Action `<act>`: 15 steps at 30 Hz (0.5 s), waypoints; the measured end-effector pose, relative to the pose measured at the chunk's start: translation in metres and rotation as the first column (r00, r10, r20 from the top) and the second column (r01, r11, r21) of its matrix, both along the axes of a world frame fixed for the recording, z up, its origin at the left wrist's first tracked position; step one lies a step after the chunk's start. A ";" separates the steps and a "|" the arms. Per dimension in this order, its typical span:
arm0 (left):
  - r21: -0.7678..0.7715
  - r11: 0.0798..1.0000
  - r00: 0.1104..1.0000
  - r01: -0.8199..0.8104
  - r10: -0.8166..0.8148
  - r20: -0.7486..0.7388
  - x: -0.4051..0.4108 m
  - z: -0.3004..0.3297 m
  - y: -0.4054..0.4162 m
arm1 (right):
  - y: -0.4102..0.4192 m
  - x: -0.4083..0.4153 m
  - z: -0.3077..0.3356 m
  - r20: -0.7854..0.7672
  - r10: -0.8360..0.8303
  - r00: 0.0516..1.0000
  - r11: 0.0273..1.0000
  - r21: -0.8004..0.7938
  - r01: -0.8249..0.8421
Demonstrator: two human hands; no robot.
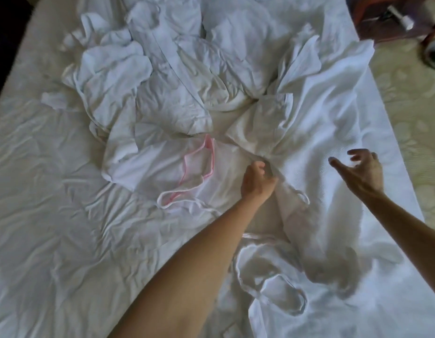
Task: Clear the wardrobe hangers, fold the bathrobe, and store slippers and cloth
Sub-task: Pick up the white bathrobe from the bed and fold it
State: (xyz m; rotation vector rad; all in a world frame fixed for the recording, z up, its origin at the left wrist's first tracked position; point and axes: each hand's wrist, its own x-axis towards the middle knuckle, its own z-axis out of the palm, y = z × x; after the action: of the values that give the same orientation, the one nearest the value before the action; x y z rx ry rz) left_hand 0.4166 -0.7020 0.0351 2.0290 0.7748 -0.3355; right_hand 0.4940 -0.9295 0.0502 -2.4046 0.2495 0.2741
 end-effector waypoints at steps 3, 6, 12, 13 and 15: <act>0.239 0.971 1.000 0.019 -0.024 0.019 0.034 -0.018 0.022 | 0.027 0.031 -0.016 -0.014 0.097 0.995 0.987 -0.125 -0.098; 0.557 0.814 0.971 0.167 -0.233 0.048 0.067 -0.037 0.044 | 0.072 0.030 -0.034 0.038 0.348 0.937 0.913 -0.240 -0.330; 0.747 0.600 0.908 0.288 -0.420 -0.013 0.105 -0.069 0.057 | 0.113 0.008 -0.070 0.142 0.488 0.861 0.828 -0.388 -0.405; 0.739 0.590 0.888 0.325 -0.460 -0.023 0.106 -0.072 0.057 | 0.113 0.007 -0.070 0.146 0.465 0.873 0.843 -0.374 -0.386; 0.697 0.585 0.837 0.415 -0.545 -0.041 0.101 -0.076 0.059 | 0.113 0.006 -0.069 0.145 0.431 0.891 0.862 -0.358 -0.359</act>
State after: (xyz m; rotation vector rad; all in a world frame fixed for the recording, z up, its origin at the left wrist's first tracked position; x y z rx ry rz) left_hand 0.5178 -0.6426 -0.0414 2.9456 0.1922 -0.1649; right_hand 0.4996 -0.8163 -0.0190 -2.7744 -0.3401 0.1553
